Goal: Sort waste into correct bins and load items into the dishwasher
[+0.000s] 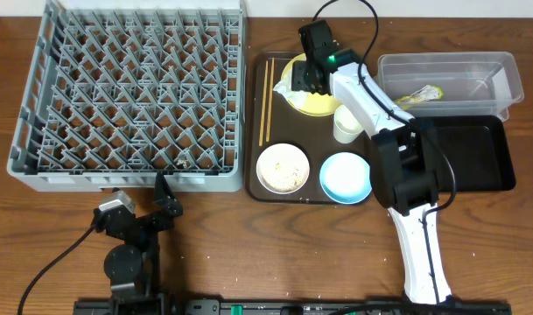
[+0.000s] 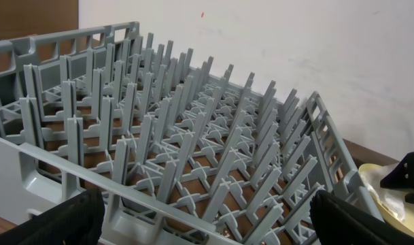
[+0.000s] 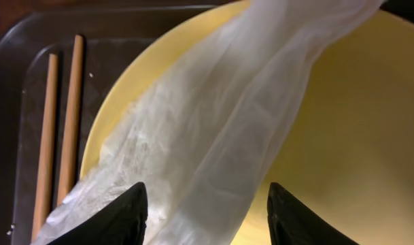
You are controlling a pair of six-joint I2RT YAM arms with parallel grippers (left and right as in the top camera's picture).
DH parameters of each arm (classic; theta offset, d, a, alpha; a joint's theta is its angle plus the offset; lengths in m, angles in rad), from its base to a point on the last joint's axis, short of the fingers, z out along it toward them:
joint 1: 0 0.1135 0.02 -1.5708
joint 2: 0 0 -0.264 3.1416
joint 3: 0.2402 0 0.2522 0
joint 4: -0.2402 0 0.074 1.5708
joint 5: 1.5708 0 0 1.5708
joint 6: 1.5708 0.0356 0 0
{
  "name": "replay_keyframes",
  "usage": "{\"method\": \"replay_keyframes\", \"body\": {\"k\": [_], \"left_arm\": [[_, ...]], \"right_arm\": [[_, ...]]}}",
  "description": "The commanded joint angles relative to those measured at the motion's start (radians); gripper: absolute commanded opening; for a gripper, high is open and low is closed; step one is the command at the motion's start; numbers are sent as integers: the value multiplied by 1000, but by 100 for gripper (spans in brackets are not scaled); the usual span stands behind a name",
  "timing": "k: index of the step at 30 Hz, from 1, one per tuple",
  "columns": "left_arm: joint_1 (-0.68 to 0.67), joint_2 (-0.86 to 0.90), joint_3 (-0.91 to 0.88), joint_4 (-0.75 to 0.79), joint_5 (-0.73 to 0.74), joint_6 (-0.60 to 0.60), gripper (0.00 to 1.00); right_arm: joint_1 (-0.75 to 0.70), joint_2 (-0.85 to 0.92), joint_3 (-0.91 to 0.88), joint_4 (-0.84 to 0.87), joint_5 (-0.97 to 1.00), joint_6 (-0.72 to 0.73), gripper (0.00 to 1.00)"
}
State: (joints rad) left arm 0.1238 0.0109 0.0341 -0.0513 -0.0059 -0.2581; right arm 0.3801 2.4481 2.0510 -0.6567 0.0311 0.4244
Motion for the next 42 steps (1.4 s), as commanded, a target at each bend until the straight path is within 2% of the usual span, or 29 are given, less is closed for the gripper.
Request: {"method": "replay_keyframes", "body": {"k": [1, 4, 6, 13, 14, 16, 20, 26, 34, 42], "left_arm": [[4, -6, -30, -20, -6, 13, 98], [4, -6, -30, -20, -6, 13, 98], [4, -6, -30, -20, -6, 13, 98], [4, -6, -30, -20, -6, 13, 98], [4, -6, -30, -20, -6, 13, 98], [4, -6, -30, -20, -6, 13, 98], [4, -6, -30, -20, -6, 13, 98], [4, -6, -30, -20, -6, 13, 98], [4, -6, -30, -20, -6, 13, 98], [4, -6, -30, -20, -6, 13, 98]], "right_arm": [[1, 42, 23, 3, 18, -14, 50], [1, 46, 23, 2, 23, -14, 37], [1, 46, 23, 2, 32, -14, 33], [1, 55, 22, -10, 45, -14, 32], [1, 58, 22, -13, 45, -14, 28], [1, 59, 20, -19, 47, -14, 14], [1, 59, 20, -24, 47, -14, 2], [-4, 13, 23, -36, 47, -14, 1], [-48, -224, 23, -138, 48, 4, 1], [-218, -371, 23, -372, 81, 271, 2]]}}
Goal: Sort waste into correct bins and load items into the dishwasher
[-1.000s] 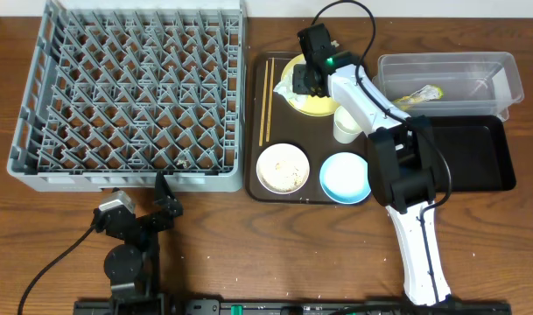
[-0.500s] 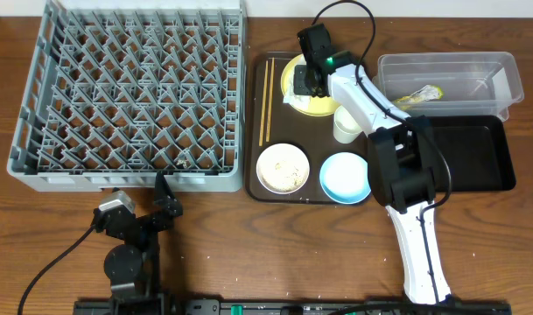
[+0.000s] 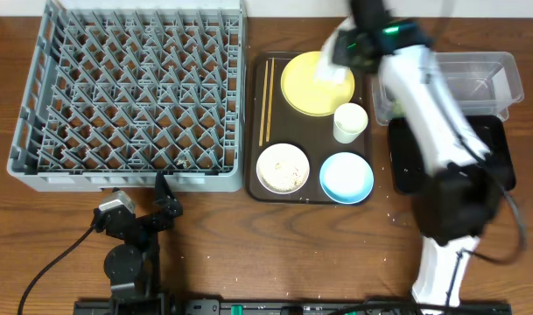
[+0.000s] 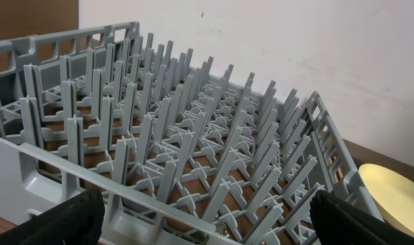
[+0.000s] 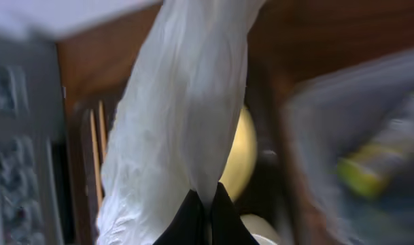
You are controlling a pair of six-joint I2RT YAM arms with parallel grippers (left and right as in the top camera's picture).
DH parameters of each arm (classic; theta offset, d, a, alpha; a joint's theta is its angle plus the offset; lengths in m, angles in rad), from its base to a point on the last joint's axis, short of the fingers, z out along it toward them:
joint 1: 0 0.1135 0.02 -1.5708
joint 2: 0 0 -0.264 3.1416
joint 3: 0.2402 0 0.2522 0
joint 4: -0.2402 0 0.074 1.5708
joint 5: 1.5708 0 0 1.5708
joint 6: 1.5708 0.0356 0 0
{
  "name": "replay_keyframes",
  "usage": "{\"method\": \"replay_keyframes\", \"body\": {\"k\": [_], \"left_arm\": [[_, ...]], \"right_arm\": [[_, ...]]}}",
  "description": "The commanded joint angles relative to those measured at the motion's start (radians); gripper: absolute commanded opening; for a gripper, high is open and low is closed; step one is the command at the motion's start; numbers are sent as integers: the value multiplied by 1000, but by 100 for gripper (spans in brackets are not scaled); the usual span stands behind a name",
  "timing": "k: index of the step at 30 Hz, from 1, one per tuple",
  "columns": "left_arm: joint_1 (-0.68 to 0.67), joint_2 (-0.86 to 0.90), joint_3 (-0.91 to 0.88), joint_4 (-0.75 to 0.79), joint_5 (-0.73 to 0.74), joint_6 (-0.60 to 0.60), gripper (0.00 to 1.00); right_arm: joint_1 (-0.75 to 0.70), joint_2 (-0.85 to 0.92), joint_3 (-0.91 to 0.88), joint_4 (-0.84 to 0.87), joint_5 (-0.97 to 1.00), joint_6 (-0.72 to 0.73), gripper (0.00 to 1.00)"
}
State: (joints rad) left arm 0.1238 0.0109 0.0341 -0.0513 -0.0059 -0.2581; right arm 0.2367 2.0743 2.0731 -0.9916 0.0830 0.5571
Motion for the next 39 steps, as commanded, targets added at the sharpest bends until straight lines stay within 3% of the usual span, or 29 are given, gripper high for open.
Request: {"method": "replay_keyframes", "body": {"k": [1, 10, 19, 21, 23, 27, 35, 39], "left_arm": [[4, -6, -30, -20, -6, 13, 98], [4, -6, -30, -20, -6, 13, 98], [4, -6, -30, -20, -6, 13, 98], [4, -6, -30, -20, -6, 13, 98], [4, -6, -30, -20, -6, 13, 98], [4, -6, -30, -20, -6, 13, 98], [4, -6, -30, -20, -6, 13, 98], [4, -6, -30, -20, -6, 13, 98]], "right_arm": [[-97, 3, 1, -54, 29, 163, 2], [-290, 7, -63, -95, 24, 285, 1], [-317, 7, -190, -40, 22, 284, 2], [-317, 7, -203, -21, 22, 284, 21], [-316, 7, -205, -8, 21, 282, 49], [-316, 3, -199, 46, -28, 164, 76], [-299, -75, -182, 58, -266, -86, 78], [-253, -137, -182, -18, -305, -182, 78]]}}
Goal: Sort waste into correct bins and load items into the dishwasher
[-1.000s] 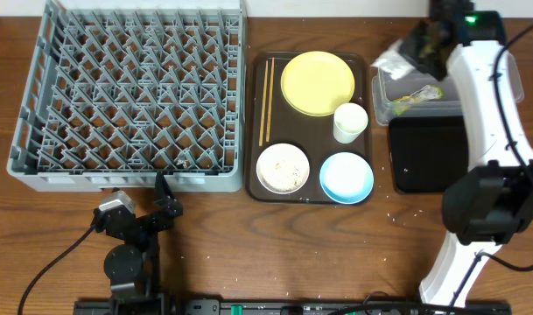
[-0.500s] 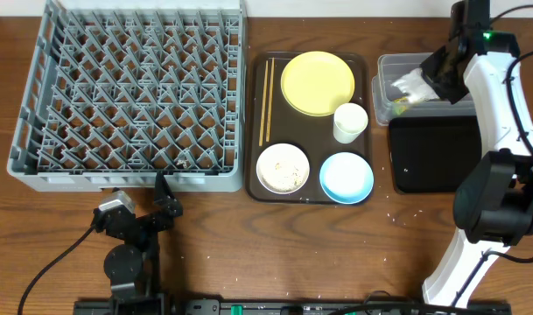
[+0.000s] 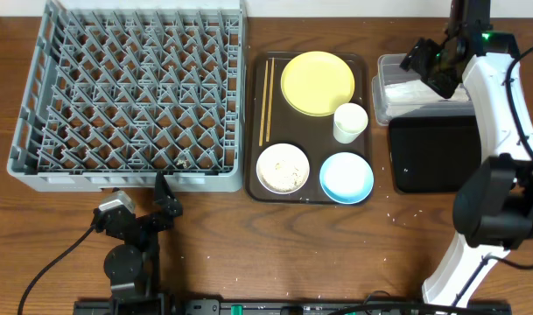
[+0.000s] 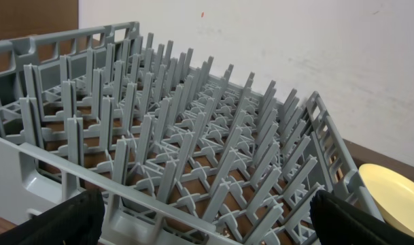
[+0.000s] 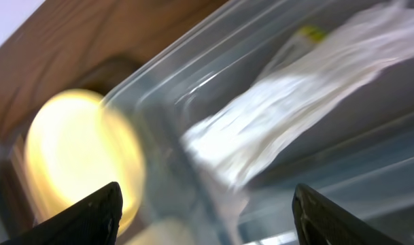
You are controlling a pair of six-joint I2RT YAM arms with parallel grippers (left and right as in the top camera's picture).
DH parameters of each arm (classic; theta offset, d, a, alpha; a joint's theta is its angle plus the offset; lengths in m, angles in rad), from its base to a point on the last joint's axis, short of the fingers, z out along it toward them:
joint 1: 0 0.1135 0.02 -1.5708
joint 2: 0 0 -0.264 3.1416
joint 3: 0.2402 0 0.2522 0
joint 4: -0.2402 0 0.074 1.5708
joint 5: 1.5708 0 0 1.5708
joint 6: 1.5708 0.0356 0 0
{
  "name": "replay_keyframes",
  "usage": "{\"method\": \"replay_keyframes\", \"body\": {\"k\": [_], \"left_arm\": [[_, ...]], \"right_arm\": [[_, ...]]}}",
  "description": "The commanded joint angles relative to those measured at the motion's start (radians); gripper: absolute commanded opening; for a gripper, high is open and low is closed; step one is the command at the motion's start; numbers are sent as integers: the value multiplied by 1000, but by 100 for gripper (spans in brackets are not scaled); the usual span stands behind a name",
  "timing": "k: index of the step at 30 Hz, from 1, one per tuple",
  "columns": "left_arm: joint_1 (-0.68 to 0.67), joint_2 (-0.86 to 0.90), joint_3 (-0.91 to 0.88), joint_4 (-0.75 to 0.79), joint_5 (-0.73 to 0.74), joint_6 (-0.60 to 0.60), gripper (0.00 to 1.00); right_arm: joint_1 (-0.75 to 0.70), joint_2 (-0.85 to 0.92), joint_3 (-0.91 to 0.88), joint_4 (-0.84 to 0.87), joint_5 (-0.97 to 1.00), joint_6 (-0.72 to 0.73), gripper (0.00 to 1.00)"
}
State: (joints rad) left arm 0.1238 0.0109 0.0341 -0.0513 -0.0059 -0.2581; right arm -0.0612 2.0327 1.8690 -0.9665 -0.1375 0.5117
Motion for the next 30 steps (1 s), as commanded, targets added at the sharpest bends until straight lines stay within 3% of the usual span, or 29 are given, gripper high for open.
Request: {"method": "replay_keyframes", "body": {"k": [1, 10, 20, 30], "left_arm": [[4, -6, -30, -20, -6, 13, 98], [4, -6, -30, -20, -6, 13, 98], [4, -6, -30, -20, -6, 13, 98], [4, -6, -30, -20, -6, 13, 98]], "right_arm": [[59, -104, 22, -66, -84, -152, 78], [199, -116, -32, -247, -47, -198, 82], [230, -116, -234, -153, 0, -200, 79], [235, -116, -248, -126, 44, -240, 78]]}}
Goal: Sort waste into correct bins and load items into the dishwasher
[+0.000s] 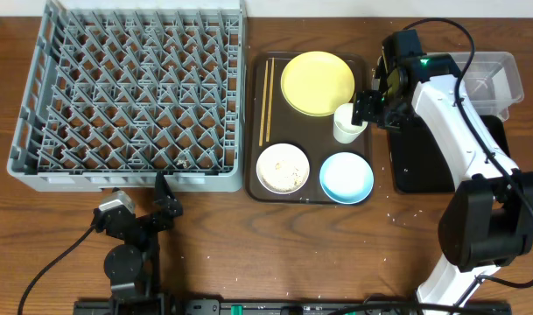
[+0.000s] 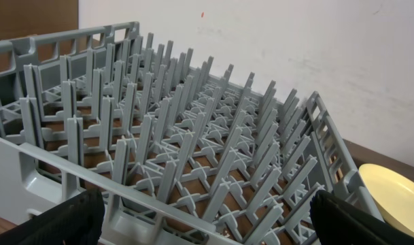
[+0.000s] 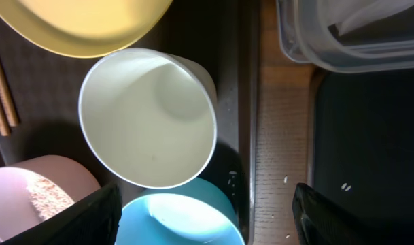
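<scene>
My right gripper (image 1: 372,108) hangs open and empty over the right side of the brown tray (image 1: 258,131), just above the white cup (image 3: 149,116). The wrist view looks down into the cup, with the gripper (image 3: 207,228) spread wide. Around the cup are the yellow plate (image 1: 317,83), the blue bowl (image 3: 183,221), the pink bowl with food scraps (image 1: 282,168) and a pair of chopsticks (image 1: 267,101). A white wrapper (image 3: 366,15) lies in the clear bin (image 1: 494,74). My left gripper (image 2: 207,228) rests open in front of the grey dish rack (image 1: 130,92).
The black bin (image 1: 428,162) sits right of the tray, below the clear bin, partly under my right arm. The rack holds no dishes. A strip of bare wood (image 3: 281,150) separates the tray from the bins.
My right gripper was open over the clear bin with the wrapper lying in it. Now it is back over the tray, open above the white cup. The left arm has not moved.
My right gripper stood open around the wrapper on the yellow plate. Then it was shut on the wrapper, held up toward the bins. Then it was open over the clear bin with the wrapper inside, and now it is above the cup.
</scene>
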You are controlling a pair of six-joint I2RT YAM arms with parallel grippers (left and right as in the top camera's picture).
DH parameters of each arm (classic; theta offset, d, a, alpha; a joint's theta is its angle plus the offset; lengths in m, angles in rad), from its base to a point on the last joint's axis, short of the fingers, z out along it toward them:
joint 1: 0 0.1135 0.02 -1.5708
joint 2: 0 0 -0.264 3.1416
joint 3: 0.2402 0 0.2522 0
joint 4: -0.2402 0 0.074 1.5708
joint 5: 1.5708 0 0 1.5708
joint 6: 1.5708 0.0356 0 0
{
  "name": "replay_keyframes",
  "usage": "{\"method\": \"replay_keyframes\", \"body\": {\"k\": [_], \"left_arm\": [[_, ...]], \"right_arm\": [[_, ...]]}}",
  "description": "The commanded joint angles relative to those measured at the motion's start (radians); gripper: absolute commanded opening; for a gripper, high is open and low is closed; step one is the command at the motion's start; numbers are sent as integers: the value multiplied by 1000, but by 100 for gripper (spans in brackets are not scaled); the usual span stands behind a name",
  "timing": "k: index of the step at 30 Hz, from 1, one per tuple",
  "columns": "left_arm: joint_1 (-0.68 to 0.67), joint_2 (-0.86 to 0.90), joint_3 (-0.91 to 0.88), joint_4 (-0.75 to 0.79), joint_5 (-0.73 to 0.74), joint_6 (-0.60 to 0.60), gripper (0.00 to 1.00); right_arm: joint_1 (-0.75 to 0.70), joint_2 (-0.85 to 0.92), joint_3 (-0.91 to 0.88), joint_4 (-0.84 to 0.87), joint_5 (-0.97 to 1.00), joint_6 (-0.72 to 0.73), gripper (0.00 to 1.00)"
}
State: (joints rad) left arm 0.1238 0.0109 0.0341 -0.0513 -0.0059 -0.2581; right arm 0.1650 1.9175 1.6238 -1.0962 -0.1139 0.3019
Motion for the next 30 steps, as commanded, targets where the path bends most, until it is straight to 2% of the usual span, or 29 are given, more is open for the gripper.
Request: {"method": "replay_keyframes", "body": {"k": [1, 23, 30], "left_arm": [[4, -6, -30, -20, -6, 13, 98], [4, -6, -30, -19, -4, 12, 98], [4, -6, -28, -11, 123, 9, 98]], "right_arm": [[8, -1, -3, 5, 20, -33, 78], [12, -1, -3, -8, -15, -35, 80], [12, -1, -3, -7, -15, -38, 80]]}}
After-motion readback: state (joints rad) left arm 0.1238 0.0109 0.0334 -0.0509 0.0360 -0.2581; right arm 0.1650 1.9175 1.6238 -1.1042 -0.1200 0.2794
